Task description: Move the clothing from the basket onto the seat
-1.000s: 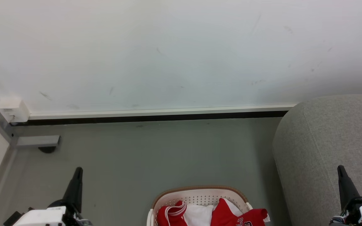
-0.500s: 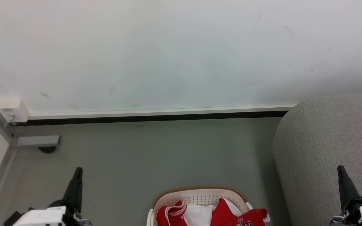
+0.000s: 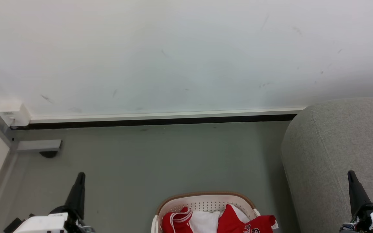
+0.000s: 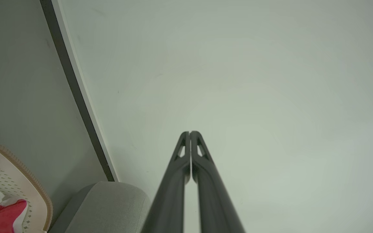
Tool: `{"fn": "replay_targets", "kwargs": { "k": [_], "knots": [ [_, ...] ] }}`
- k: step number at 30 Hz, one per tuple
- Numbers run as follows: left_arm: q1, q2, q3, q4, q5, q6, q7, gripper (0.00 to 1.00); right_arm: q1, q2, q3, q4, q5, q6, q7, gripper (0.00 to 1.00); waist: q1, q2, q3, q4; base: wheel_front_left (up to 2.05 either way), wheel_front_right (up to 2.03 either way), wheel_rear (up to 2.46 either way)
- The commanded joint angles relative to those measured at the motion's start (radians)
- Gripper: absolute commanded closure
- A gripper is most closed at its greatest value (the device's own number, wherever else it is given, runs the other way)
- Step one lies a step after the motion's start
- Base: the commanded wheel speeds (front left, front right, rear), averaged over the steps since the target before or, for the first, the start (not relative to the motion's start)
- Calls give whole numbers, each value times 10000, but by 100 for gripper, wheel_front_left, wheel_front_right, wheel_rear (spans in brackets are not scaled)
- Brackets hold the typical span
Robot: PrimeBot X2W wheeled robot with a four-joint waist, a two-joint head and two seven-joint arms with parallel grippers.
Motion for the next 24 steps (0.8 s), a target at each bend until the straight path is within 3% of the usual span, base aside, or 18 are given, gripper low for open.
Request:
{"fn": "replay_targets", "kwargs": {
  "k": [1, 10, 11, 24],
  "knots": [
    [-76, 74, 19, 8, -142, -65, 44, 100, -100, 0, -37, 15, -67, -20, 42, 100, 0, -1, 0, 0, 0, 0, 0],
    [-76, 74, 19, 7, -142, -65, 44, 100, -100, 0, -37, 15, -67, -21, 42, 100, 0, -1, 0, 0, 0, 0, 0],
    [1, -2, 0, 2, 0, 0, 0, 0, 1, 0, 2, 4, 0, 2, -2, 0, 0, -1, 0, 0, 0, 0, 0],
    [162, -43, -272, -256, 252, 13, -510, 0, 153, 31, 440, -240, 180, 0, -346, 0, 0, -1, 5, -20, 0, 0, 0]
  ]
}}
